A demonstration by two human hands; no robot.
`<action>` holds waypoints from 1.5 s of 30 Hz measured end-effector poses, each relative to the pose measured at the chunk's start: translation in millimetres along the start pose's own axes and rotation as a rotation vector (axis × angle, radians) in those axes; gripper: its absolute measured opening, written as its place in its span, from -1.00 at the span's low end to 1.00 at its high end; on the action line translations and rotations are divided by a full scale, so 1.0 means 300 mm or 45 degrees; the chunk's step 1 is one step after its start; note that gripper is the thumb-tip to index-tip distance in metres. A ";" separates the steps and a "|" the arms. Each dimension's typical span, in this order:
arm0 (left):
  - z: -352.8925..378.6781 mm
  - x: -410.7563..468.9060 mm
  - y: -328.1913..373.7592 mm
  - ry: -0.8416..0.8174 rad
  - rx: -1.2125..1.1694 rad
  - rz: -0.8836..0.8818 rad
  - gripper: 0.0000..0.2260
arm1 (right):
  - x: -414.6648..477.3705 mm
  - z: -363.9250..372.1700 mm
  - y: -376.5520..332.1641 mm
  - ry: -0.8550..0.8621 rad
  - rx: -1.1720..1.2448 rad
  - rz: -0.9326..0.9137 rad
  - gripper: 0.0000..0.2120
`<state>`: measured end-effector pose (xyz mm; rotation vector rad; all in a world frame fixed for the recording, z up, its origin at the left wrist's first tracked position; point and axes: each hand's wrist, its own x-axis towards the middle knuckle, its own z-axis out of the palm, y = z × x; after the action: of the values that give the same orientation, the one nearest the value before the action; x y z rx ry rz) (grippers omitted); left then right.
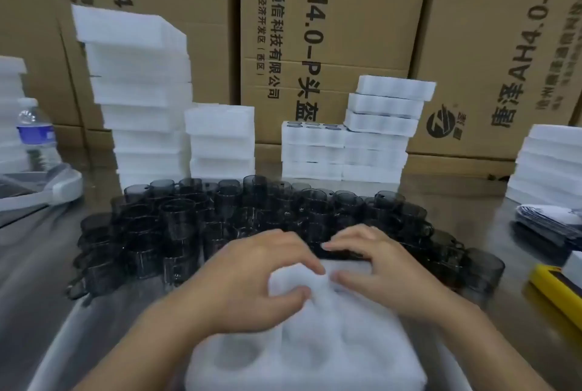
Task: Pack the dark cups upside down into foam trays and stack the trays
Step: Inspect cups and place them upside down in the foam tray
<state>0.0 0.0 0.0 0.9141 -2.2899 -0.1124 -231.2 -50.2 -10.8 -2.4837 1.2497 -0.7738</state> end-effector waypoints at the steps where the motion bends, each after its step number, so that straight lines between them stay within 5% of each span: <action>1: 0.019 0.066 -0.011 -0.165 0.012 -0.047 -0.77 | 0.038 0.011 0.001 -0.081 -0.006 0.021 -0.73; 3: 0.057 0.147 -0.030 -0.409 0.034 -0.112 -0.80 | 0.088 0.025 0.015 -0.153 0.042 0.052 -0.86; 5: 0.089 0.191 -0.076 -0.380 -0.042 -0.137 -0.84 | 0.116 0.036 0.038 -0.139 0.068 0.051 -0.97; 14: 0.175 0.178 -0.181 -0.179 -0.416 -0.162 -0.81 | 0.145 0.105 0.078 -0.069 -0.269 -0.040 -0.63; 18: 0.166 0.177 -0.175 -0.152 -0.435 -0.166 -0.85 | 0.150 0.105 0.074 -0.114 -0.310 -0.041 -0.74; 22: 0.105 0.172 -0.176 0.311 -0.288 -0.148 -0.89 | 0.150 0.096 0.052 -0.155 -0.434 -0.019 -0.77; 25: 0.041 0.157 -0.214 0.635 0.119 -0.326 -0.79 | 0.160 0.088 0.032 -0.212 -0.511 0.008 -0.77; 32: -0.042 0.119 -0.318 0.169 0.268 -0.892 -0.17 | 0.190 0.091 0.016 -0.223 -0.534 -0.035 -0.85; 45: -0.001 0.121 -0.303 0.217 0.138 -0.857 -0.48 | 0.125 0.048 0.058 -0.170 -0.084 -0.042 -0.83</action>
<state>33.8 -91.6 -7.6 1.6521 -1.7653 -0.1903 -216.2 -90.6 -17.6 -2.5673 1.2084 -0.5727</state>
